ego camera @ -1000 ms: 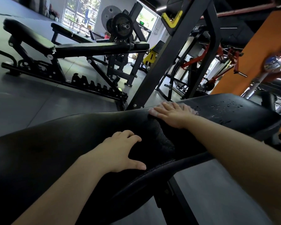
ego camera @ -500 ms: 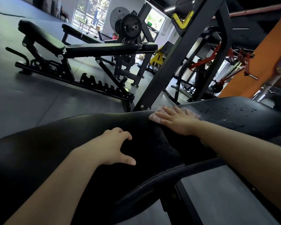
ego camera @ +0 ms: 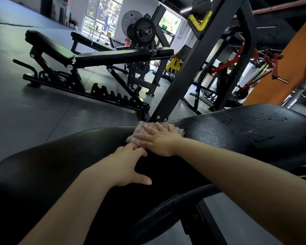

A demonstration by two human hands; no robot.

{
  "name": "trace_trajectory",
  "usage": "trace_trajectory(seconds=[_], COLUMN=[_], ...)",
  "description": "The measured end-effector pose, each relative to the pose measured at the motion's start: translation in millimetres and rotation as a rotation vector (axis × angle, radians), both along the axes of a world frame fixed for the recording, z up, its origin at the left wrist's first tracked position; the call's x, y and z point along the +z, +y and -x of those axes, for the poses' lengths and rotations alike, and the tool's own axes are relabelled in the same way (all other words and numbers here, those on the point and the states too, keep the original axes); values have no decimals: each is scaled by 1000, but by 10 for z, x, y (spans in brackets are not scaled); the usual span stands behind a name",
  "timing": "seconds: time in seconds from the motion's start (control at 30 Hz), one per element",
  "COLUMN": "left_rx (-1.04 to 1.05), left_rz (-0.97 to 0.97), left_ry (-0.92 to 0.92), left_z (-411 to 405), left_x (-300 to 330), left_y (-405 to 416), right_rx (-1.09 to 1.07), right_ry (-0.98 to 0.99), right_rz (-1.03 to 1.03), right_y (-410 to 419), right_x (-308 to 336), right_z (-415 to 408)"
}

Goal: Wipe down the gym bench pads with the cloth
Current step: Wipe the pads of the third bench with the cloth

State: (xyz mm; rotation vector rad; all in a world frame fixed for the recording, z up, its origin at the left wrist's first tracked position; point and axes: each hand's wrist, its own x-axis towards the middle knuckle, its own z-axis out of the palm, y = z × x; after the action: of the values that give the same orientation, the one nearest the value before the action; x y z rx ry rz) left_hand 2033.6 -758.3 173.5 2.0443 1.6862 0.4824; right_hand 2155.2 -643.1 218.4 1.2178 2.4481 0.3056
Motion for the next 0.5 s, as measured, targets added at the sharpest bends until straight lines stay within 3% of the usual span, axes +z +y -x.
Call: trace_trajectory(seconds=[0.3, 0.4, 0.5], left_rx=[-17, -17, -13], left_rz=[-4, 3, 5], left_ry=[-19, -21, -27], left_z=[4, -2, -5], left_x=[-13, -9, 5], left_y=[-21, -12, -1], right_rx=[-628, -669, -574], right_ry=[170, 152, 166], right_rz=[-268, -276, -219], right_y=[554, 521, 425], right_x=[742, 740, 630], right_z=[-1014, -932, -720])
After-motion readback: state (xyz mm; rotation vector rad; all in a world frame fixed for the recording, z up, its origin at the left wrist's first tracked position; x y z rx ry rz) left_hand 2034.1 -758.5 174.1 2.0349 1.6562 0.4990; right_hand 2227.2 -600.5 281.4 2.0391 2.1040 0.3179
